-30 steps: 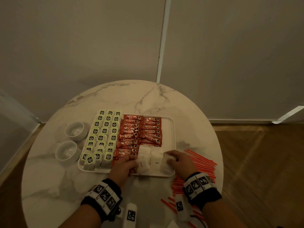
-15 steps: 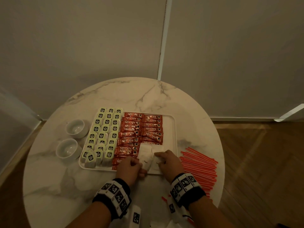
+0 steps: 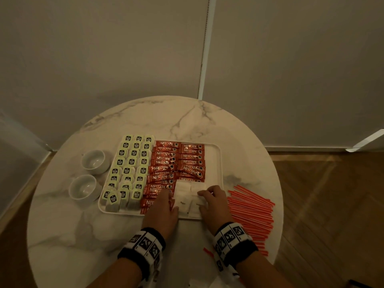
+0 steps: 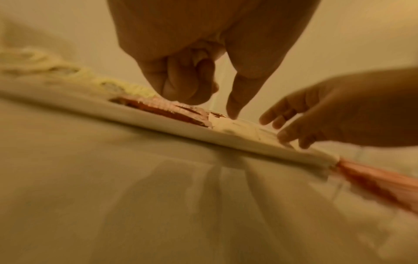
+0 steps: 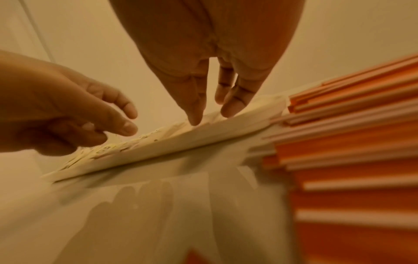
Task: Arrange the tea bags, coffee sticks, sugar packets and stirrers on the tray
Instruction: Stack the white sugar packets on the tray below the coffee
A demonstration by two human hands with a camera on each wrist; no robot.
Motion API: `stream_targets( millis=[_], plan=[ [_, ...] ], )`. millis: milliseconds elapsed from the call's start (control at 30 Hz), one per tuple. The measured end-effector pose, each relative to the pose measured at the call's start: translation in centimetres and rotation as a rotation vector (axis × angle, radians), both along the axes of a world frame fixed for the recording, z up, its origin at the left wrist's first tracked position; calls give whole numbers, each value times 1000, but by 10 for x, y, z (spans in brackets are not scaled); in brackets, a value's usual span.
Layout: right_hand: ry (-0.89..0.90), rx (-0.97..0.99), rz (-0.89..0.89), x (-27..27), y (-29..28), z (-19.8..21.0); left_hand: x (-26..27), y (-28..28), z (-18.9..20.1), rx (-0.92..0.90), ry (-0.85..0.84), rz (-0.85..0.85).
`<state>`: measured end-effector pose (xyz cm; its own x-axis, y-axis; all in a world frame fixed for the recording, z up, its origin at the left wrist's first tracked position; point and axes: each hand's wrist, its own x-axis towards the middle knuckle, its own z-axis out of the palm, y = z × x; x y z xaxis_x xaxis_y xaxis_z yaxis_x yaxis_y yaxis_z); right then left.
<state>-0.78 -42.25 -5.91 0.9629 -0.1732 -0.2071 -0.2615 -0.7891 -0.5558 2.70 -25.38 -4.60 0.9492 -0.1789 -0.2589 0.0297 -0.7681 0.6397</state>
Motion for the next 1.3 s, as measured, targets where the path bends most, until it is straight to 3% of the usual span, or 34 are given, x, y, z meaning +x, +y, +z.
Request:
stream_targets(
  millis=[100, 200, 533, 833, 1133, 1233, 1300],
  plan=[
    [34, -16, 12, -7, 0, 3, -1, 2, -1, 149, -184, -336],
    [66, -17, 32, -12, 5, 1, 1, -3, -7, 224, -296, -484],
    [56, -77, 14, -2, 10, -8, 15, -12, -17, 399, -324, -494],
    [56, -25, -22, 4, 6, -10, 20, -12, -16, 383, -322, -483],
    [-1, 103, -130, -6, -4, 3, 7, -5, 0, 217, -302, -485],
    [-33, 136, -156, -15, -12, 10, -12, -1, 10, 110, -148, -623],
    [-24, 82, -119, -27, -16, 21, -27, 3, 15, 146, -30, -790]
  ],
)
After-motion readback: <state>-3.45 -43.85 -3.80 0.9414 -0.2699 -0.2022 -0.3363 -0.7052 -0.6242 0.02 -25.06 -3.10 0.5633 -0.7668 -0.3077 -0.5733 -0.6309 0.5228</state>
